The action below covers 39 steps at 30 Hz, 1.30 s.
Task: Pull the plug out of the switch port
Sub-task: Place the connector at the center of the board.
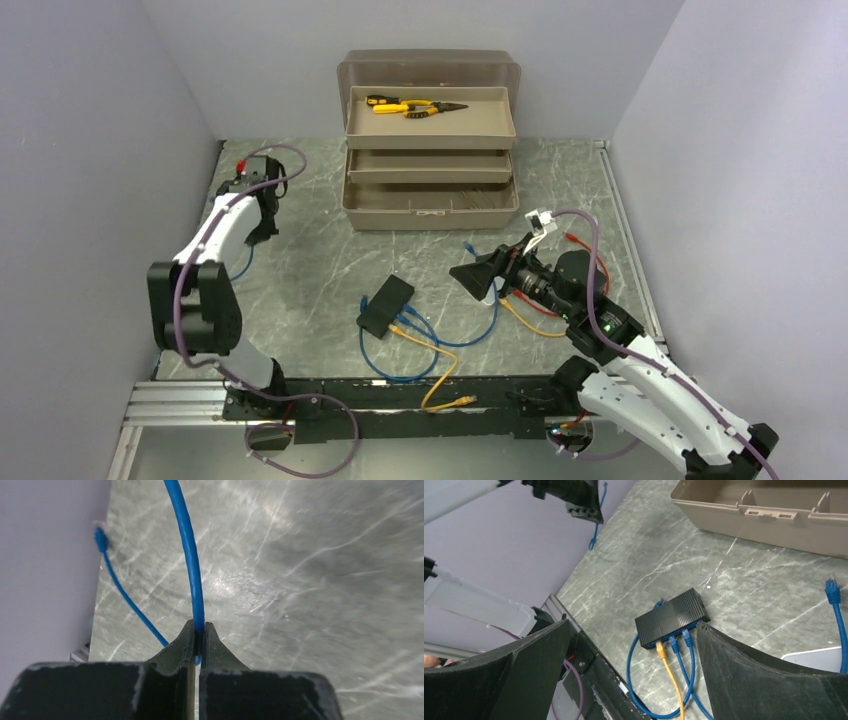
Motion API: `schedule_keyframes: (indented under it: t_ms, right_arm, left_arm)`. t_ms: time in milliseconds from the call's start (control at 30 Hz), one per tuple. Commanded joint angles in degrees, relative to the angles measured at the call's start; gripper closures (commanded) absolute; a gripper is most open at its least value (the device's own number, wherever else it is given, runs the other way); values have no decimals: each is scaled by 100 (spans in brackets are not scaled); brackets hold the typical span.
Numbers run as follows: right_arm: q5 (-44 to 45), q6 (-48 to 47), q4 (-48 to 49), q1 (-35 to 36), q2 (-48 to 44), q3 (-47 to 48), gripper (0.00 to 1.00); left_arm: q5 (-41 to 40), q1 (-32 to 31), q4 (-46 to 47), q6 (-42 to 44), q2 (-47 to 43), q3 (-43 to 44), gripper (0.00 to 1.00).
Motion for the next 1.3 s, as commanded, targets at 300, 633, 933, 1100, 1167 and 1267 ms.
schedule_keyframes:
  t_ms: [300, 633, 933, 1100, 1167, 1267]
  right_arm:
    - [85, 29, 154, -6, -210, -258, 0]
    - [149, 0, 42, -7, -142, -331, 0]
    - [195, -46, -20, -10, -141, -340, 0]
    - [291, -182, -155, -5, -110, -258, 0]
    - [339, -231, -180, -2, -95, -225, 0]
    - [489, -187, -202, -6, -58, -182, 0]
  left_arm:
    - [419, 768, 744, -770, 889, -630, 100]
    - [1062, 769, 1169, -864, 985, -966, 46]
    - [965, 768, 873, -1199, 362, -754, 1]
    - [1101, 656, 659, -1421, -701, -507, 1]
    - [1165, 513, 534, -1521, -1197, -390, 1]
    - [1386, 46, 569, -1665, -2097, -372, 1]
